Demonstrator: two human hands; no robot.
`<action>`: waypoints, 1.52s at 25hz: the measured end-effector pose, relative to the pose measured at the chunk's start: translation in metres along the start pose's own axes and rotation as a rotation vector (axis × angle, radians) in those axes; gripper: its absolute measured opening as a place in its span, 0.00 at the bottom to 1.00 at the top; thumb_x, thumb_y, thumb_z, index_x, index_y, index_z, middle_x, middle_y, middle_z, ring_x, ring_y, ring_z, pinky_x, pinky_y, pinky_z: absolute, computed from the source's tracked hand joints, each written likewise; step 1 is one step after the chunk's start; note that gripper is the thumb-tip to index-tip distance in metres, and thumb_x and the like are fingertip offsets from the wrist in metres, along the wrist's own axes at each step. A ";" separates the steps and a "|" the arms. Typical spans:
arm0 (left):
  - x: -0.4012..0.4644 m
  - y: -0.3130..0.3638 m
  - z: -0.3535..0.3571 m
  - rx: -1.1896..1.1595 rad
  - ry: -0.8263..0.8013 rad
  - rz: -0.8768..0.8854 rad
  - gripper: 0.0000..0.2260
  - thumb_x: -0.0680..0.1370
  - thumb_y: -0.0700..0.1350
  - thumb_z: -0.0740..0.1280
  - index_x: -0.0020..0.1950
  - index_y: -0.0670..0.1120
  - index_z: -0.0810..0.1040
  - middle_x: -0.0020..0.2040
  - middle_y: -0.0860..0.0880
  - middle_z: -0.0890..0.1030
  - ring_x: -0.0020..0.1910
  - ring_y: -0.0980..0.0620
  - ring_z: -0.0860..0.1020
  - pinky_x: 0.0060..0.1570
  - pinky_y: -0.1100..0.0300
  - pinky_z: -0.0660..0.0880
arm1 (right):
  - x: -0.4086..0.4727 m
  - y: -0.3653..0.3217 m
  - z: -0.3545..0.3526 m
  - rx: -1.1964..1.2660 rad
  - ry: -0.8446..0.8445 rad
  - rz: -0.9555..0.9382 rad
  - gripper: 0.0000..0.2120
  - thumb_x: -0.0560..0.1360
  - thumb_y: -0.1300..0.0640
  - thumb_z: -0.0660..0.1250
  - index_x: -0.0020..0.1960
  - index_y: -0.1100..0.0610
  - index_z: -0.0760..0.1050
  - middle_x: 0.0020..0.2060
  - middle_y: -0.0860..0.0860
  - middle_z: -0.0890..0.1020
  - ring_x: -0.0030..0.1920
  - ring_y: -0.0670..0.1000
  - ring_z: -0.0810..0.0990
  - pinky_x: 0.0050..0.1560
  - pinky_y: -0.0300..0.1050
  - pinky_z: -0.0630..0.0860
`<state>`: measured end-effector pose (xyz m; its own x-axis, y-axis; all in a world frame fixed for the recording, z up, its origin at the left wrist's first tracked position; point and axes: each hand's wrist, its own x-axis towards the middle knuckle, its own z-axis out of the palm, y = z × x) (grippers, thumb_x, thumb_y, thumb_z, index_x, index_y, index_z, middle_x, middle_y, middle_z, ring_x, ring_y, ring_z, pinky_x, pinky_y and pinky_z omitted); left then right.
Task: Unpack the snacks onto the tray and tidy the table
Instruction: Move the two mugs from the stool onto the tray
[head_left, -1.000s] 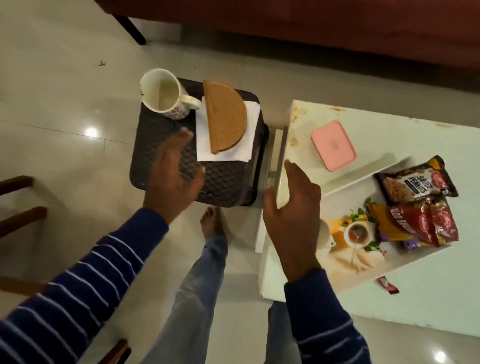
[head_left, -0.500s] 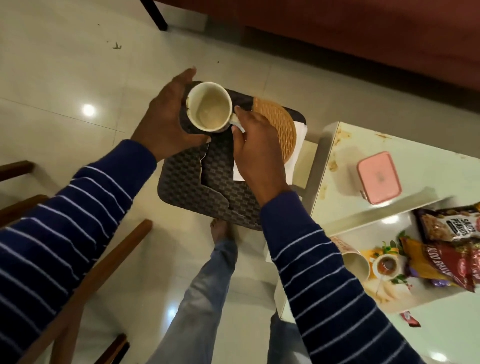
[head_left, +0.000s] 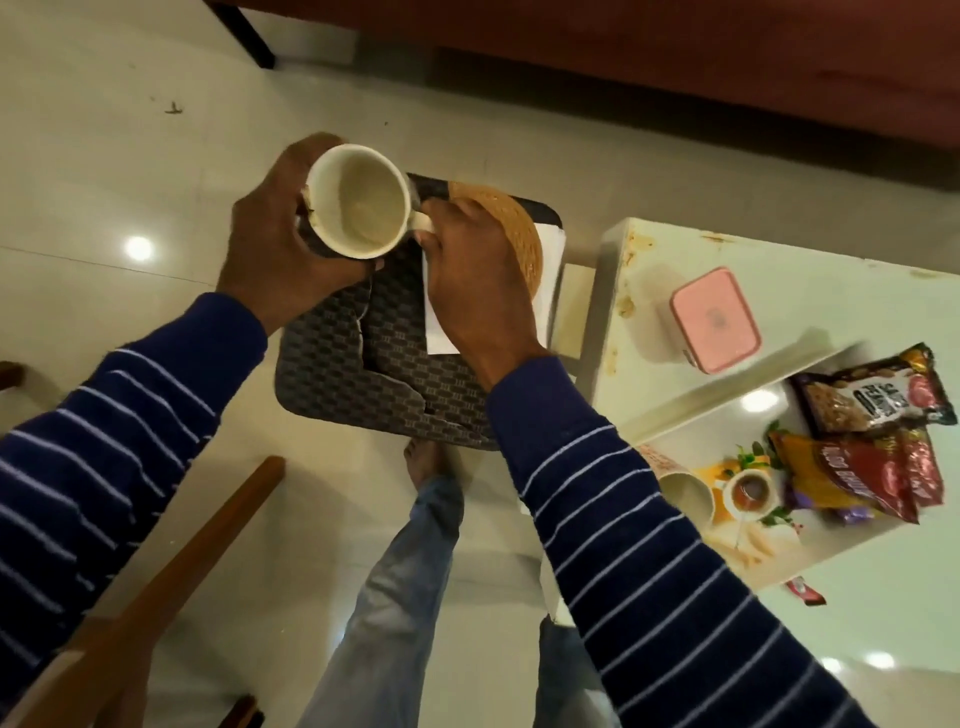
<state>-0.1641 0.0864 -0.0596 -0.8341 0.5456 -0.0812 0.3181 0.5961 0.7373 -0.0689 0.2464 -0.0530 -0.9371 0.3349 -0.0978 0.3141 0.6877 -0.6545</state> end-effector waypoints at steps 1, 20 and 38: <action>-0.002 0.012 0.003 -0.019 0.024 0.035 0.36 0.66 0.54 0.81 0.70 0.52 0.70 0.66 0.54 0.76 0.63 0.59 0.75 0.59 0.61 0.76 | -0.007 0.000 -0.012 0.027 0.052 -0.026 0.12 0.79 0.62 0.65 0.60 0.62 0.79 0.56 0.57 0.83 0.56 0.55 0.81 0.58 0.44 0.75; -0.175 0.269 0.240 0.043 -0.633 0.457 0.38 0.62 0.60 0.78 0.70 0.54 0.72 0.66 0.55 0.78 0.69 0.51 0.70 0.65 0.48 0.71 | -0.395 0.160 -0.205 0.061 0.396 0.573 0.10 0.74 0.55 0.72 0.54 0.55 0.83 0.49 0.46 0.84 0.49 0.52 0.84 0.45 0.57 0.83; -0.227 0.213 0.305 0.552 -0.576 0.611 0.36 0.56 0.70 0.74 0.62 0.61 0.76 0.81 0.47 0.54 0.80 0.38 0.46 0.68 0.27 0.46 | -0.445 0.201 -0.110 0.404 0.313 0.868 0.06 0.77 0.55 0.70 0.45 0.56 0.84 0.37 0.47 0.85 0.40 0.36 0.78 0.42 0.23 0.72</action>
<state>0.2306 0.2692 -0.0885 -0.1592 0.9642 -0.2123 0.9051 0.2284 0.3586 0.4281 0.3068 -0.0586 -0.3082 0.8106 -0.4979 0.7396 -0.1250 -0.6614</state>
